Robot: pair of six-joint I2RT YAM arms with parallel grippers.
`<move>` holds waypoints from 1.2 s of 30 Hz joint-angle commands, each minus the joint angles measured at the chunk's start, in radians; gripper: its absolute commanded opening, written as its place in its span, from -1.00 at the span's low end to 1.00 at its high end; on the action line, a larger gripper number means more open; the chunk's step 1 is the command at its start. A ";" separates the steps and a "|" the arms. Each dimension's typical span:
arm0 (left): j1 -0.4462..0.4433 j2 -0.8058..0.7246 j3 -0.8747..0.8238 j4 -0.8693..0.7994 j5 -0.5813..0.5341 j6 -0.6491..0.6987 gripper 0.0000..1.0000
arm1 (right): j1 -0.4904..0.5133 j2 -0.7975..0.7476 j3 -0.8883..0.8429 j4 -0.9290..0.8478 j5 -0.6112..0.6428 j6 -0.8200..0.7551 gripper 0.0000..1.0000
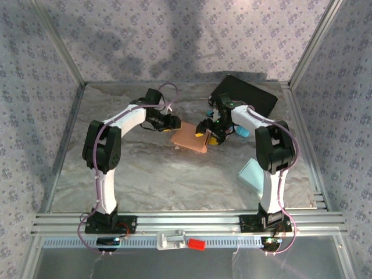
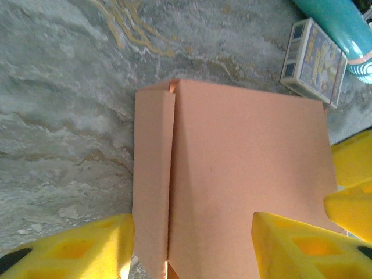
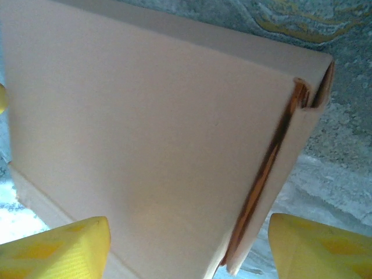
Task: Fold the paper box
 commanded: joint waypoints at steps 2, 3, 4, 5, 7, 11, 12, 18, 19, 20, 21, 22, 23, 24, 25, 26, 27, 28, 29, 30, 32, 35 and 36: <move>-0.010 0.027 -0.021 0.039 0.064 0.001 0.10 | -0.001 0.045 0.051 -0.048 -0.032 -0.060 0.47; -0.011 0.027 -0.022 0.030 0.050 0.007 0.09 | 0.000 0.051 0.064 -0.066 -0.022 -0.074 0.47; -0.012 0.023 -0.031 0.026 0.037 0.011 0.08 | 0.003 0.055 0.072 -0.076 -0.017 -0.083 0.47; -0.013 0.017 -0.038 0.025 0.026 0.018 0.07 | 0.003 0.058 0.075 -0.087 -0.013 -0.091 0.46; -0.016 0.007 -0.052 0.025 0.021 0.023 0.04 | 0.003 0.058 0.077 -0.094 -0.011 -0.104 0.46; -0.025 -0.033 -0.100 0.021 0.016 0.013 -0.04 | 0.006 0.070 0.085 -0.109 -0.032 -0.134 0.43; -0.026 -0.055 -0.127 0.026 0.009 0.005 -0.06 | 0.011 0.080 0.091 -0.118 -0.043 -0.147 0.42; -0.035 -0.213 -0.314 0.059 0.004 -0.051 -0.16 | 0.047 0.112 0.139 -0.194 -0.073 -0.231 0.36; -0.039 -0.245 -0.344 0.057 -0.004 -0.057 -0.17 | 0.053 0.109 0.137 -0.199 -0.074 -0.237 0.35; -0.044 -0.282 -0.373 0.052 -0.013 -0.067 -0.17 | 0.059 0.105 0.132 -0.205 -0.077 -0.243 0.34; -0.048 -0.319 -0.403 0.051 -0.018 -0.086 -0.18 | 0.067 0.100 0.125 -0.207 -0.083 -0.248 0.32; -0.052 -0.351 -0.433 0.055 -0.019 -0.102 -0.19 | 0.074 0.095 0.118 -0.208 -0.086 -0.250 0.31; -0.055 -0.387 -0.466 0.059 -0.021 -0.119 -0.19 | 0.082 0.090 0.108 -0.211 -0.089 -0.252 0.29; -0.059 -0.420 -0.497 0.061 -0.021 -0.133 -0.20 | 0.093 0.083 0.099 -0.212 -0.088 -0.254 0.28; -0.059 -0.448 -0.521 0.064 -0.024 -0.148 -0.20 | 0.103 0.077 0.093 -0.215 -0.086 -0.255 0.27; -0.060 -0.481 -0.539 0.063 -0.033 -0.158 -0.20 | 0.114 0.069 0.086 -0.218 -0.079 -0.256 0.27; -0.059 -0.513 -0.554 0.053 -0.054 -0.162 -0.17 | 0.122 0.058 0.079 -0.218 -0.063 -0.254 0.26; -0.057 -0.537 -0.561 0.039 -0.079 -0.162 -0.13 | 0.127 0.045 0.070 -0.211 -0.040 -0.251 0.26; -0.049 -0.561 -0.561 0.023 -0.101 -0.158 -0.11 | 0.129 0.030 0.062 -0.205 -0.017 -0.247 0.26; -0.040 -0.574 -0.555 0.008 -0.117 -0.158 -0.09 | 0.130 0.014 0.054 -0.196 0.001 -0.246 0.26; -0.014 -0.573 -0.538 -0.015 -0.126 -0.149 -0.07 | 0.126 -0.004 0.053 -0.187 0.020 -0.251 0.27; 0.004 -0.524 -0.499 -0.043 -0.139 -0.121 0.00 | 0.126 0.011 0.090 -0.219 0.030 -0.272 0.27; 0.004 -0.504 -0.486 -0.046 -0.143 -0.114 0.01 | 0.127 0.017 0.105 -0.230 0.039 -0.282 0.27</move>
